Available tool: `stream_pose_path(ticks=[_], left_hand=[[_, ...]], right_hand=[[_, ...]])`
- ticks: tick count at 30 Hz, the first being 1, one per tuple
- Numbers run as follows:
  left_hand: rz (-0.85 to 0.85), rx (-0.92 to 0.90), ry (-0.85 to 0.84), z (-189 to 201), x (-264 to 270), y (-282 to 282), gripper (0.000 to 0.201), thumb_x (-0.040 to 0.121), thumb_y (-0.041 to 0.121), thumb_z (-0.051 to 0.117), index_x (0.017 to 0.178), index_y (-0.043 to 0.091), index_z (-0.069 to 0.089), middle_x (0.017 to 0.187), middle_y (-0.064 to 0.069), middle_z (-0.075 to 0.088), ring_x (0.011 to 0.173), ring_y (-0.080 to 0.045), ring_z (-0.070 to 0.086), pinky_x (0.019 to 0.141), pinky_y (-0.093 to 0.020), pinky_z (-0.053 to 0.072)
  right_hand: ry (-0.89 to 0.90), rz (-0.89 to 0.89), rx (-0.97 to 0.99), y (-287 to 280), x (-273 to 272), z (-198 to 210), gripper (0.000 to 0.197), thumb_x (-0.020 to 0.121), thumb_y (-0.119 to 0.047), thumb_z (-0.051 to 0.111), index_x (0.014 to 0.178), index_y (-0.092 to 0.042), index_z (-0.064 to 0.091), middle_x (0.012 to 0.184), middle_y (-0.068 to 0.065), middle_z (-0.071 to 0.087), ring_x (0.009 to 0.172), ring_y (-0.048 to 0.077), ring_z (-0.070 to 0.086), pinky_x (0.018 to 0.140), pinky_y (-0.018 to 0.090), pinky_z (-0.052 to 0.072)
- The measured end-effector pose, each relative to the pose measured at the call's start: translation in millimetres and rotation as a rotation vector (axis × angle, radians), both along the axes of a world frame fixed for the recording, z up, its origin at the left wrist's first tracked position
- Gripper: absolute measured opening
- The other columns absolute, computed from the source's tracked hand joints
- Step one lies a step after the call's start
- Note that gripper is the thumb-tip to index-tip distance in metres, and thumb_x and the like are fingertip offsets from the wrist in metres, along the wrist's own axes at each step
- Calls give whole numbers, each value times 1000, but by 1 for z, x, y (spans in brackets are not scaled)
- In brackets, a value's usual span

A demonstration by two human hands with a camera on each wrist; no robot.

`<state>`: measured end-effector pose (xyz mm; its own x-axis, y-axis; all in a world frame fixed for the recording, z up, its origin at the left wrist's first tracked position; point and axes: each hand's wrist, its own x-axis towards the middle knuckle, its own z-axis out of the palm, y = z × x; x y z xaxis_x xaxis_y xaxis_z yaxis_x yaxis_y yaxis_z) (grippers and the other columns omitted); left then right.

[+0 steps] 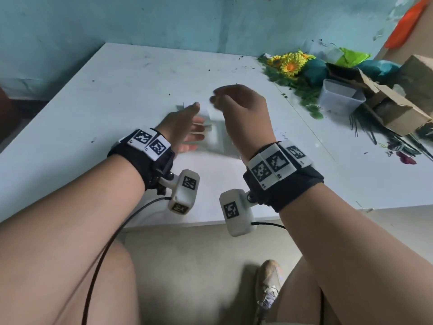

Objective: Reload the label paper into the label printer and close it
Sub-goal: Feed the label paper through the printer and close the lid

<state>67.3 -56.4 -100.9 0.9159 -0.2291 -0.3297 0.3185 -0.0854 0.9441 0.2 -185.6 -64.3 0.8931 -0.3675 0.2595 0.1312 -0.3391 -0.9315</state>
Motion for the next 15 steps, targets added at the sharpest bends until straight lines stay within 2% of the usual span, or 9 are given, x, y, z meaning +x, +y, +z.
stream_pose_path(ticks=[2, 4, 6, 7, 9, 12, 13, 14, 15], left_hand=[[37, -40, 31, -3, 9, 10, 57, 108, 62, 41, 127, 13, 65, 129, -8, 67, 119, -26, 66, 112, -47, 48], [99, -73, 61, -6, 19, 17, 57, 106, 64, 40, 124, 15, 66, 126, -6, 65, 119, -24, 64, 110, -45, 48], [163, -122, 99, -8, 28, 22, 56, 105, 65, 43, 118, 16, 66, 128, -7, 64, 117, -22, 62, 106, -44, 47], [197, -158, 119, -10, 32, 24, 56, 104, 65, 45, 120, 14, 64, 134, -8, 62, 118, -22, 60, 106, -43, 47], [284, -230, 146, -13, 39, 26, 61, 102, 63, 52, 138, 13, 56, 145, -13, 56, 127, -26, 57, 109, -45, 47], [359, -288, 153, -19, 48, 22, 66, 101, 60, 56, 150, 16, 49, 143, -15, 57, 131, -30, 60, 112, -45, 49], [356, -294, 156, -21, 51, 20, 58, 101, 58, 57, 140, 15, 54, 137, -14, 60, 125, -29, 64, 110, -44, 51], [340, -302, 162, -24, 54, 18, 47, 101, 57, 58, 124, 16, 58, 126, -11, 62, 113, -26, 67, 105, -41, 53], [319, -314, 171, -26, 56, 16, 39, 102, 56, 57, 108, 16, 57, 111, -10, 60, 98, -24, 65, 96, -36, 55]], right_hand=[[118, 97, 29, 7, 12, -10, 15, 93, -20, 67, 84, -26, 76, 93, -3, 80, 97, 19, 76, 91, 39, 59], [248, 107, 39, 11, 24, -19, 18, 94, -23, 69, 77, -23, 74, 77, -8, 69, 82, 16, 65, 76, 34, 48], [315, 89, 80, 11, 33, -25, 21, 98, -18, 68, 88, -2, 78, 77, -1, 61, 77, 17, 53, 73, 31, 39], [328, 59, 86, 11, 39, -27, 29, 100, -15, 66, 104, 12, 75, 84, 5, 57, 80, 19, 49, 74, 30, 36], [356, 2, 101, 9, 50, -27, 41, 102, -10, 63, 130, 19, 63, 95, 8, 49, 79, 19, 44, 66, 31, 33], [443, -9, 134, 8, 67, -25, 43, 104, -15, 60, 135, 15, 62, 107, -2, 37, 75, 20, 44, 60, 31, 31], [485, 3, 119, 7, 72, -25, 38, 105, -18, 60, 129, 11, 66, 150, 19, 51, 82, 22, 49, 61, 31, 34], [517, 13, 105, 8, 75, -25, 29, 106, -20, 60, 123, 2, 67, 105, 15, 66, 89, 24, 52, 62, 30, 37], [543, 20, 103, 8, 78, -26, 25, 107, -22, 60, 124, -5, 67, 103, 11, 63, 89, 24, 55, 60, 29, 39]])
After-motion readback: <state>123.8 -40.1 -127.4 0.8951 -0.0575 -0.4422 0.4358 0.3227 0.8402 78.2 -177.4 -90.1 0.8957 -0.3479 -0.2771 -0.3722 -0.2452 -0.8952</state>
